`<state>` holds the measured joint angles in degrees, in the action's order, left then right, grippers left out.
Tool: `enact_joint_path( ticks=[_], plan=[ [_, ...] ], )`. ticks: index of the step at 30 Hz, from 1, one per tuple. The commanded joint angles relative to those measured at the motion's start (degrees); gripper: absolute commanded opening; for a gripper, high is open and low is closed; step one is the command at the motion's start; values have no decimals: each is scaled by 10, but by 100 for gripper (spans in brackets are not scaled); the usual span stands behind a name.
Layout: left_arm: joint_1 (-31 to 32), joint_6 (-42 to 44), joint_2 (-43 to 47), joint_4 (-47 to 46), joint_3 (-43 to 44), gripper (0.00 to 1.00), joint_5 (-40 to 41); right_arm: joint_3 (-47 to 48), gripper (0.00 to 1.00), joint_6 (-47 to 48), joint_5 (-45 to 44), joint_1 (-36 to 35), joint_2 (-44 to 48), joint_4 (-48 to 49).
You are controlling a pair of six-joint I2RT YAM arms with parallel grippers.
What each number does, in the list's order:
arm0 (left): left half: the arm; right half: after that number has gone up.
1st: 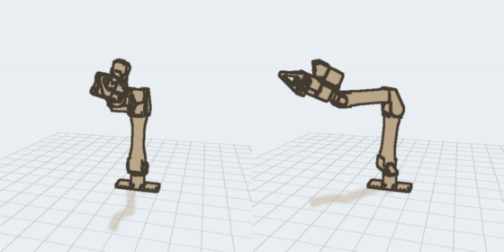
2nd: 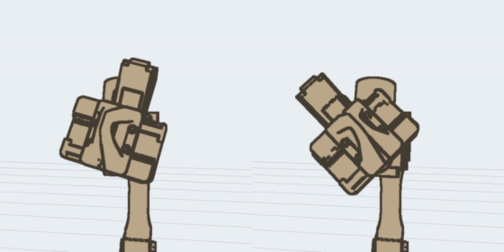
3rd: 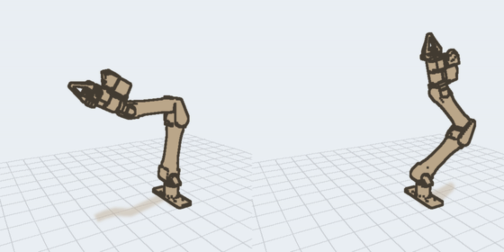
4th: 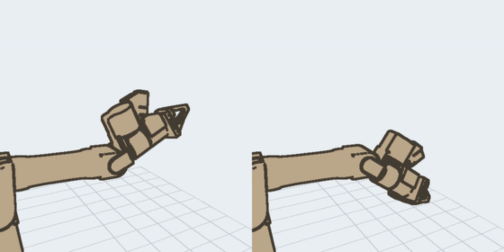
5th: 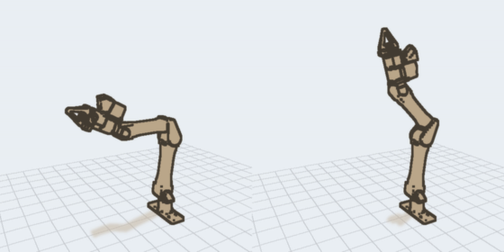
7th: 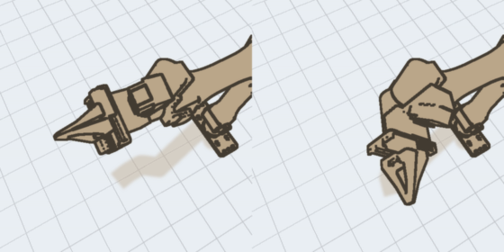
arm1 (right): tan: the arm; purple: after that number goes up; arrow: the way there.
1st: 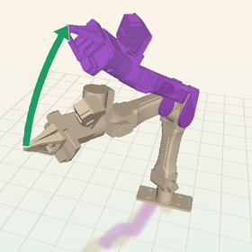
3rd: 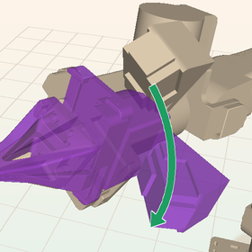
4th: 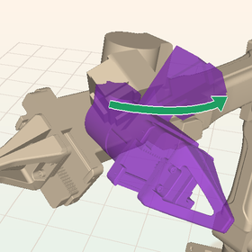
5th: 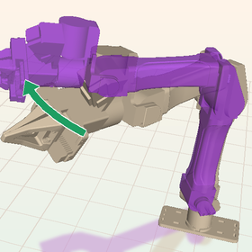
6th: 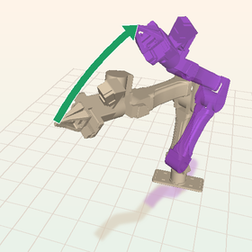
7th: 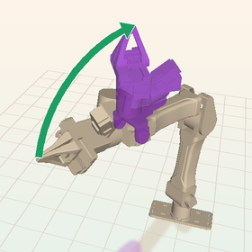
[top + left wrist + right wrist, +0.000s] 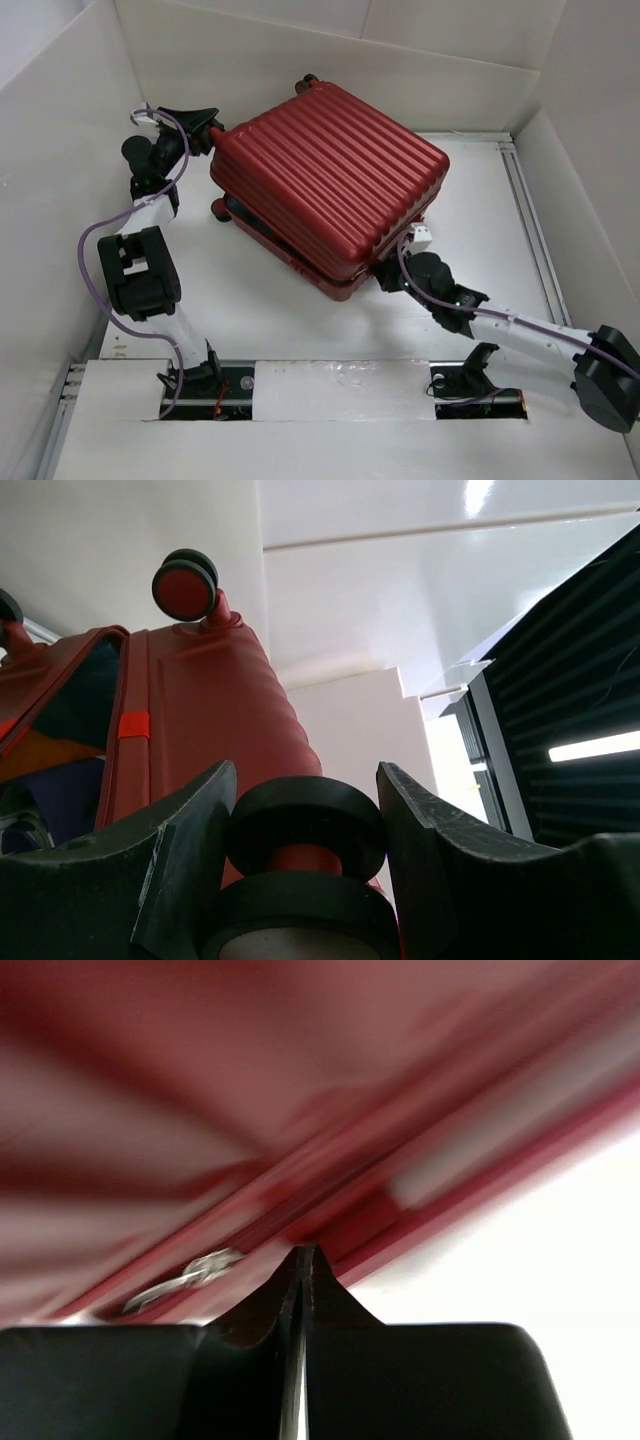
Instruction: Pack the luggage
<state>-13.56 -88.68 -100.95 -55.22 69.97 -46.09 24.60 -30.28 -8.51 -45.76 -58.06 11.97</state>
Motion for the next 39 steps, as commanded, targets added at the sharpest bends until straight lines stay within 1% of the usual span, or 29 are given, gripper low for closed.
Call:
enact_joint_path(
  ticks=[1,3,4,6,7,8,10,11,12,13,15,16,17,20,23,25,26,27,28,29,31,32,33,34,35,36,37,38,39],
  plan=[
    [3,-12,98,-132,32,0,-3,-17,0,-71,-173,4,3,-38],
    [3,-7,91,-132,25,0,-3,-45,0,-90,-197,4,78,-48],
    [3,-7,91,-132,18,0,-3,-66,0,-90,-197,4,139,-54],
    [3,-2,86,-132,11,0,3,-71,0,-81,-192,4,188,-61],
    [3,-2,86,-132,11,0,3,-71,1,-61,-141,4,204,-61],
    [3,-2,86,-132,11,0,3,-71,13,-39,-107,4,214,-46],
    [3,-2,80,-132,11,0,3,-60,27,8,-32,-1,214,-36],
    [3,-2,80,-132,11,0,3,-41,37,17,30,-1,204,-36],
    [3,-2,80,-132,11,0,3,-27,60,24,47,-1,167,-36],
    [3,-2,80,-132,11,0,3,-14,70,36,53,-15,145,-53],
    [3,5,86,-126,18,0,3,24,83,49,39,-35,101,-59],
    [3,5,91,-117,18,0,3,33,84,55,26,-47,65,-59],
    [3,11,91,-111,18,0,3,42,84,55,11,-68,49,-59],
    [3,11,96,-111,18,0,3,63,86,60,-26,-99,9,-59],
    [3,11,96,-111,13,0,3,85,86,60,-63,-104,-22,-59],
    [3,18,96,-111,-4,0,3,92,86,44,-112,-109,-37,-59],
    [3,18,96,-118,-11,0,3,92,84,38,-128,-109,-50,-45],
    [3,18,96,-124,-24,0,3,87,77,15,-176,-109,-56,-22],
    [3,18,96,-124,-24,0,9,79,77,-2,-199,-109,-56,-5],
    [3,18,96,-124,-40,0,9,70,72,-12,-218,-109,-64,20],
    [-2,45,101,-117,-60,0,23,54,66,-43,-257,-109,-81,84],
    [-8,61,102,-104,-80,0,28,48,59,-54,-291,-109,-87,99],
    [-8,80,102,-88,-91,0,36,39,40,-71,-319,-109,-93,106],
    [-13,123,102,-52,-102,0,55,39,35,-110,-350,-125,-93,106],
    [-13,144,102,-35,-112,0,66,33,29,-128,-417,-133,-93,93],
    [-21,166,102,-17,-125,0,74,38,23,-143,-454,-143,-93,63],
    [-28,184,90,0,-125,0,79,38,23,-205,-488,-151,-80,31],
    [-28,195,82,10,-134,0,85,38,23,-224,-512,-158,-71,-6],
    [-38,195,74,10,-145,0,85,31,23,-240,-535,-165,-58,-18]
  ],
)
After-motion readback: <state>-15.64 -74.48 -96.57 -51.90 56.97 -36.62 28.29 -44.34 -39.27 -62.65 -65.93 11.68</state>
